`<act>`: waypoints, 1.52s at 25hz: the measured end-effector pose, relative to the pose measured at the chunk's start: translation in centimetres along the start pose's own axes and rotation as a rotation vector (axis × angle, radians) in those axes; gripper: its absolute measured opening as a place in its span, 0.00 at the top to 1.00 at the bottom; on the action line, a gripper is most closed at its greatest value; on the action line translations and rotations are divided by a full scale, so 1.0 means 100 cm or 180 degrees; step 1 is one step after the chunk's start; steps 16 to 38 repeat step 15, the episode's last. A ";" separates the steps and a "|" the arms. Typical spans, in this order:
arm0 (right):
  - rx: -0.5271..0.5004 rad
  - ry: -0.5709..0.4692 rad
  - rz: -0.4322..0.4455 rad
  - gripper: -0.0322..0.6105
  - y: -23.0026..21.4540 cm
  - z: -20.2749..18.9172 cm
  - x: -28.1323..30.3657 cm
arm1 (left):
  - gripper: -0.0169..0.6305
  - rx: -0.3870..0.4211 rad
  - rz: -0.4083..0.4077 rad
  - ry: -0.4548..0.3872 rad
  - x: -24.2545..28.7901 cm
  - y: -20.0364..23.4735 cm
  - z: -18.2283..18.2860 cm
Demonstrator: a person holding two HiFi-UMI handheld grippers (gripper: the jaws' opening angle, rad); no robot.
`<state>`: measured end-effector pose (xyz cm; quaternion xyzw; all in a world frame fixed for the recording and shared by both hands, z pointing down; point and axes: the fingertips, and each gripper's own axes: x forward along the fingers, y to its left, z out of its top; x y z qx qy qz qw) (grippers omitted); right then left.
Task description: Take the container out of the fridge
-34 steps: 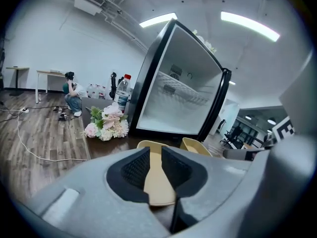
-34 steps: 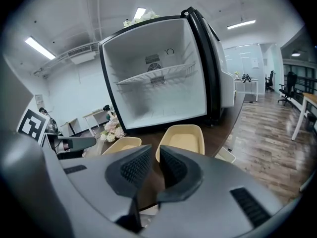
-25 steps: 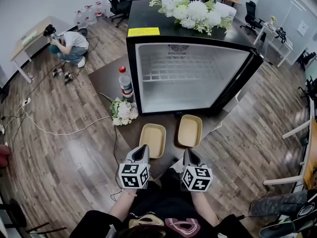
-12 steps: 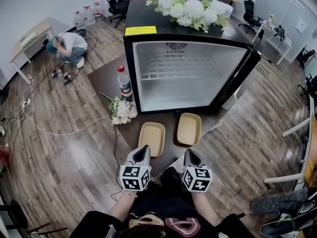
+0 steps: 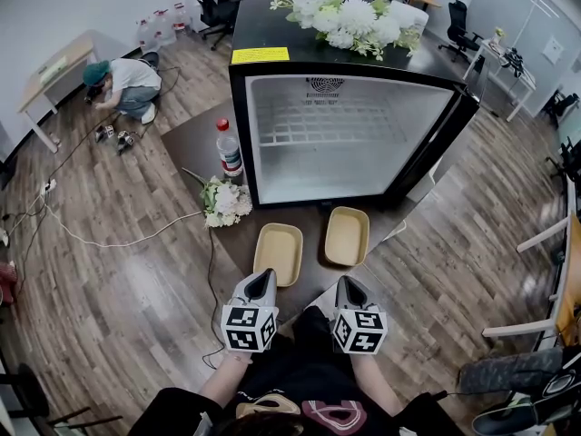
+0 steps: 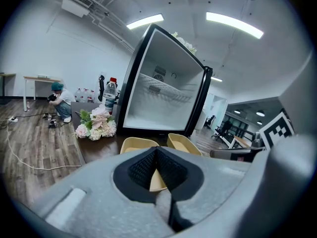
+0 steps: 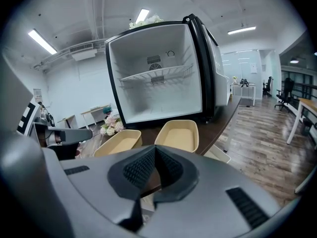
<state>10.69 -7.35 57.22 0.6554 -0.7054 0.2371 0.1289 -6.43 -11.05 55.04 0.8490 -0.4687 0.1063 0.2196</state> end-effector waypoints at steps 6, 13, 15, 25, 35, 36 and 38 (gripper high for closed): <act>0.0160 0.0004 0.0012 0.94 -0.002 -0.004 0.001 | 0.96 0.0009 0.0014 0.0028 -0.002 0.002 -0.004; 0.0055 0.0003 -0.0046 0.94 -0.004 -0.006 0.001 | 0.96 0.0064 -0.0016 0.0000 -0.005 -0.001 -0.001; 0.0054 0.0017 -0.0049 0.94 -0.003 -0.009 0.000 | 0.96 0.0096 -0.0017 -0.0001 -0.006 -0.001 -0.001; 0.0054 0.0017 -0.0049 0.94 -0.003 -0.009 0.000 | 0.96 0.0096 -0.0017 -0.0001 -0.006 -0.001 -0.001; 0.0054 0.0017 -0.0049 0.94 -0.003 -0.009 0.000 | 0.96 0.0096 -0.0017 -0.0001 -0.006 -0.001 -0.001; 0.0054 0.0017 -0.0049 0.94 -0.003 -0.009 0.000 | 0.96 0.0096 -0.0017 -0.0001 -0.006 -0.001 -0.001; 0.0054 0.0017 -0.0049 0.94 -0.003 -0.009 0.000 | 0.96 0.0096 -0.0017 -0.0001 -0.006 -0.001 -0.001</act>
